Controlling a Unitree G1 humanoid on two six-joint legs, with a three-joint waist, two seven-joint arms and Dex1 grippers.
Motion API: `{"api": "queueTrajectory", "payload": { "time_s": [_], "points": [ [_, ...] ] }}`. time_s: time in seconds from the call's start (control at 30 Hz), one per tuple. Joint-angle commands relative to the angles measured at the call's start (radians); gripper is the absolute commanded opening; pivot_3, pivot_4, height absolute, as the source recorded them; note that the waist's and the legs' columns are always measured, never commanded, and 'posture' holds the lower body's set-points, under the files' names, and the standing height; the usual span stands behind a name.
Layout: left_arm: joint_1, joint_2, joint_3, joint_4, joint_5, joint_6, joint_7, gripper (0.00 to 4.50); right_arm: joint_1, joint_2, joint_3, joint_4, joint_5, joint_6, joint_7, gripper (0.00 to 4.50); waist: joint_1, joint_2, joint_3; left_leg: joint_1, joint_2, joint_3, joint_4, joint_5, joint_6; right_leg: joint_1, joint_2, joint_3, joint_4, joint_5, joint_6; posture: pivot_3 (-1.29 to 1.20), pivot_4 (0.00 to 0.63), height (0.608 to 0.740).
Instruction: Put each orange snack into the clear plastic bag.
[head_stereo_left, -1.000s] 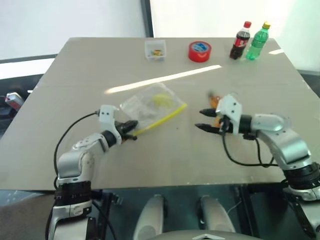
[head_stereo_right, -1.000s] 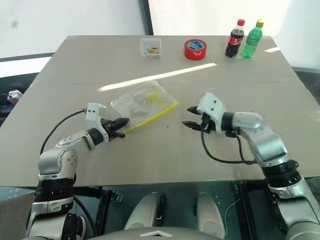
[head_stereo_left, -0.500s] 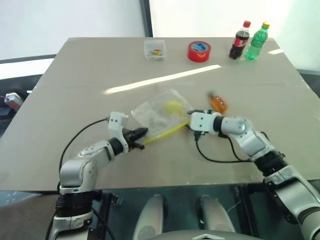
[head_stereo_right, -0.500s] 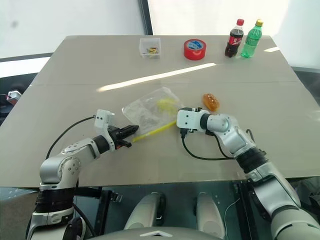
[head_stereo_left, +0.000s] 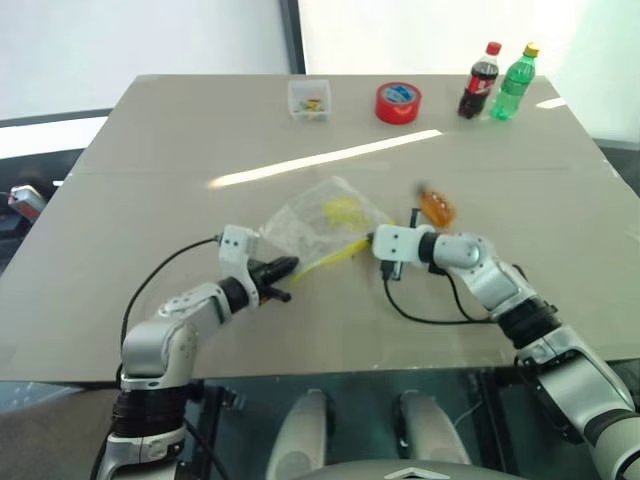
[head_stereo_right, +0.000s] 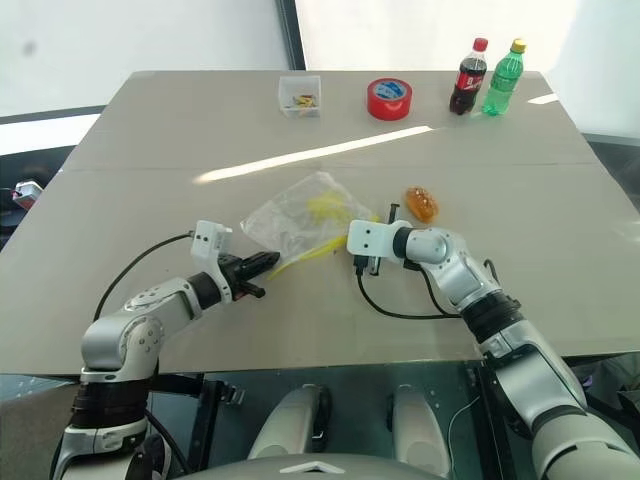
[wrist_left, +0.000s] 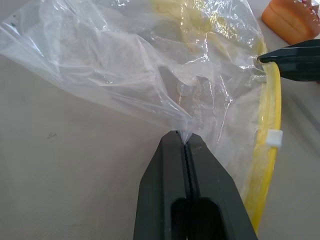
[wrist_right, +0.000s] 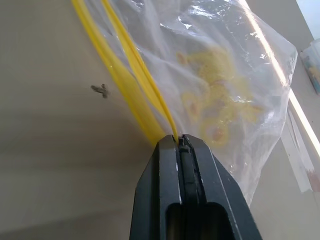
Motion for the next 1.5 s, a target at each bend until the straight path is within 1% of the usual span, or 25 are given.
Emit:
{"api": "queueTrajectory", "payload": {
  "time_s": [0.03,0.1,0.13,0.17,0.2,0.23,0.3,0.37,0.47,0.53,0.6,0.67,0.8,0.97,1.27,1.3,1.37,1.47,1.5],
  "points": [
    [-0.017,0.014,-0.002,0.008,0.064,-0.112,0.013,0.00,-0.048,0.008,-0.055,-0.052,0.015,0.040,-0.012,0.03,0.000,0.000,0.000,0.000,0.000,0.000,0.000,0.000,0.000,0.000,0.000,0.000,0.000,0.000,0.000,0.00,0.150,0.740],
    [-0.020,-0.001,0.028,-0.005,0.034,-0.129,0.005,0.00,-0.060,0.006,-0.057,-0.051,0.009,0.042,-0.010,0.03,-0.001,0.000,0.000,0.000,0.000,0.000,0.000,0.000,0.000,0.000,0.000,0.000,0.000,0.000,0.000,0.00,0.150,0.740],
    [-0.016,0.004,0.018,-0.014,0.038,-0.146,-0.007,0.51,-0.064,0.005,-0.057,-0.047,0.007,0.041,-0.009,0.00,-0.001,0.000,0.000,0.000,0.000,0.000,0.000,0.000,0.000,0.000,0.000,0.000,0.000,0.000,0.000,0.00,0.150,0.740],
    [-0.012,0.006,0.009,-0.019,0.051,-0.164,-0.007,0.57,-0.067,0.005,-0.057,-0.044,0.007,0.041,-0.008,0.00,-0.001,0.000,0.000,0.000,0.000,0.000,-0.001,0.000,0.000,0.000,0.000,0.000,0.000,0.000,0.000,0.00,0.150,0.740],
    [-0.012,0.003,0.004,-0.022,0.065,-0.186,0.002,1.07,-0.070,0.004,-0.058,-0.040,0.007,0.041,-0.007,0.00,-0.001,0.000,0.000,0.000,0.000,0.000,-0.001,0.000,0.000,0.000,0.000,0.000,0.000,0.000,0.000,0.00,0.150,0.740],
    [-0.017,-0.002,0.000,-0.020,0.114,-0.235,0.046,1.46,-0.078,0.000,-0.054,-0.025,-0.001,0.038,-0.004,0.00,0.000,0.000,0.000,0.000,0.000,0.000,-0.001,0.000,0.000,0.000,0.000,0.000,0.000,0.000,0.000,0.00,0.150,0.740],
    [-0.020,-0.021,-0.009,-0.051,0.193,-0.329,0.114,2.37,-0.103,-0.007,-0.050,0.010,-0.021,0.023,-0.011,0.00,0.002,0.000,0.000,0.000,0.000,0.000,-0.002,0.000,0.000,0.000,0.000,0.000,-0.001,0.000,0.000,0.00,0.150,0.740],
    [-0.012,-0.033,-0.026,-0.091,0.239,-0.384,0.145,2.37,-0.123,-0.007,-0.052,0.036,-0.032,0.013,-0.024,0.00,0.002,0.000,0.000,0.000,0.000,0.000,-0.002,0.000,0.000,0.000,0.000,0.000,-0.001,0.000,0.000,0.00,0.150,0.740],
    [0.025,0.066,-0.173,-0.186,0.456,-0.550,0.115,2.37,-0.171,0.004,-0.055,0.090,-0.046,0.005,-0.040,0.00,0.001,0.000,0.000,-0.001,-0.001,0.001,-0.002,0.000,0.000,-0.001,-0.001,0.000,-0.001,0.000,0.000,0.00,0.150,0.740],
    [0.026,0.099,-0.217,-0.212,0.531,-0.603,0.118,2.37,-0.193,0.016,-0.054,0.116,-0.049,0.000,-0.050,0.00,0.002,0.000,0.000,0.000,-0.002,0.001,-0.004,0.000,0.000,-0.001,-0.002,0.001,-0.002,0.000,0.000,0.00,0.150,0.740],
    [0.030,0.128,-0.252,-0.216,0.575,-0.622,0.097,2.37,-0.208,0.026,-0.053,0.135,-0.048,-0.008,-0.057,0.00,0.001,0.000,0.000,0.000,-0.002,0.001,-0.006,0.000,0.000,-0.001,-0.002,0.001,-0.003,0.000,-0.001,0.00,0.150,0.740],
    [0.043,0.177,-0.294,-0.189,0.651,-0.660,0.073,2.37,-0.222,0.035,-0.050,0.153,-0.049,-0.018,-0.060,0.00,0.000,0.000,0.000,0.000,-0.001,0.002,-0.008,0.000,0.000,-0.002,-0.002,0.001,-0.003,0.000,-0.001,0.00,0.150,0.740],
    [0.040,0.214,-0.321,-0.130,0.743,-0.690,0.079,2.37,-0.235,0.044,-0.051,0.169,-0.051,-0.030,-0.058,0.00,-0.002,0.000,0.000,0.000,-0.002,0.004,-0.011,0.000,0.000,-0.006,-0.001,0.004,-0.003,0.000,-0.001,0.00,0.150,0.740],
    [0.017,0.210,-0.313,-0.063,0.805,-0.724,0.096,2.37,-0.231,0.042,-0.054,0.164,-0.052,-0.037,-0.051,0.00,-0.003,0.000,0.000,-0.001,-0.002,0.006,-0.012,0.000,0.000,-0.006,-0.001,0.004,-0.003,0.000,0.000,0.00,0.150,0.740],
    [-0.030,0.163,-0.307,0.033,0.810,-0.755,0.097,2.37,-0.223,0.040,-0.058,0.139,-0.049,-0.027,-0.042,0.00,-0.007,0.000,0.000,-0.001,-0.002,0.005,-0.012,0.000,0.000,-0.006,-0.001,0.004,-0.003,0.000,0.000,0.00,0.150,0.740],
    [-0.036,0.159,-0.309,0.046,0.812,-0.761,0.099,1.99,-0.221,0.039,-0.057,0.136,-0.049,-0.025,-0.041,0.00,-0.007,0.000,0.000,-0.001,-0.002,0.005,-0.012,0.000,0.000,-0.006,-0.001,0.004,-0.002,0.000,0.000,0.00,0.150,0.740],
    [-0.050,0.150,-0.310,0.071,0.809,-0.772,0.099,1.66,-0.216,0.039,-0.058,0.126,-0.046,-0.022,-0.036,0.00,-0.011,0.000,0.000,-0.001,-0.002,0.005,-0.012,0.000,0.000,-0.006,-0.001,0.004,-0.002,0.000,0.000,0.00,0.150,0.740],
    [-0.078,0.156,-0.327,0.111,0.820,-0.813,0.080,0.29,-0.206,0.055,-0.070,0.101,-0.012,0.013,-0.014,0.00,-0.017,0.000,0.000,-0.001,-0.002,0.005,-0.012,0.000,0.000,-0.006,-0.001,0.004,-0.002,0.000,0.000,0.00,0.150,0.740],
    [-0.087,0.152,-0.331,0.125,0.823,-0.819,0.080,0.07,-0.203,0.059,-0.072,0.090,-0.004,0.023,-0.006,0.00,-0.018,0.000,0.000,-0.001,-0.002,0.005,-0.012,0.000,0.000,-0.006,-0.001,0.004,-0.002,0.000,0.000,0.00,0.150,0.740]
  ]
}}
